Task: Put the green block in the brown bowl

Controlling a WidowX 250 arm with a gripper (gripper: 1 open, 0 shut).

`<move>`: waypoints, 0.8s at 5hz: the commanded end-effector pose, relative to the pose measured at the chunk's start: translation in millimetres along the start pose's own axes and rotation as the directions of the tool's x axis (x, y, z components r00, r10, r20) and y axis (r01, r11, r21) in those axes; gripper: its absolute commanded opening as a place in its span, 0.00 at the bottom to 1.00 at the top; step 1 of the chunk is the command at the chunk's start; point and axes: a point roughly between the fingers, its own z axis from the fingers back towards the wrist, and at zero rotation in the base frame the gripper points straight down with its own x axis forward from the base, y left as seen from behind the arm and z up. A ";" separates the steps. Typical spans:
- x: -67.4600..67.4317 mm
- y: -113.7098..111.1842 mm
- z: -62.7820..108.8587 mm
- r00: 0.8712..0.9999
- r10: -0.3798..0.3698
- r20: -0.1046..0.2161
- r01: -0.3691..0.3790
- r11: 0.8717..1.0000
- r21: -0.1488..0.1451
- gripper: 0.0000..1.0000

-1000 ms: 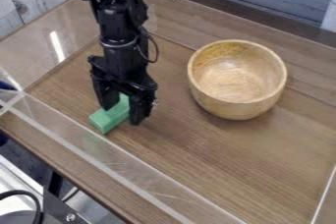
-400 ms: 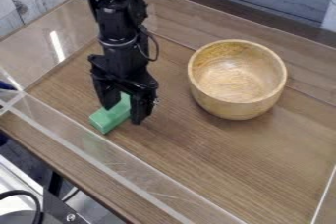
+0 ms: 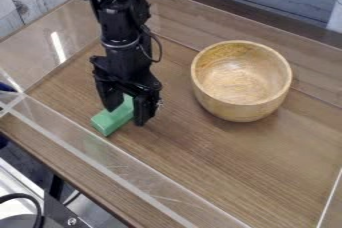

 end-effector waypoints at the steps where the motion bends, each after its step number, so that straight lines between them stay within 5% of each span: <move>1: 6.1 2.5 2.3 1.000 0.000 0.025 0.000 1.000 0.005 0.00; 2: 6.8 2.9 1.7 1.000 0.002 0.024 -0.002 1.000 0.001 0.00; 4: 14.5 -0.5 29.4 0.998 0.020 0.051 -0.019 1.000 -0.013 0.00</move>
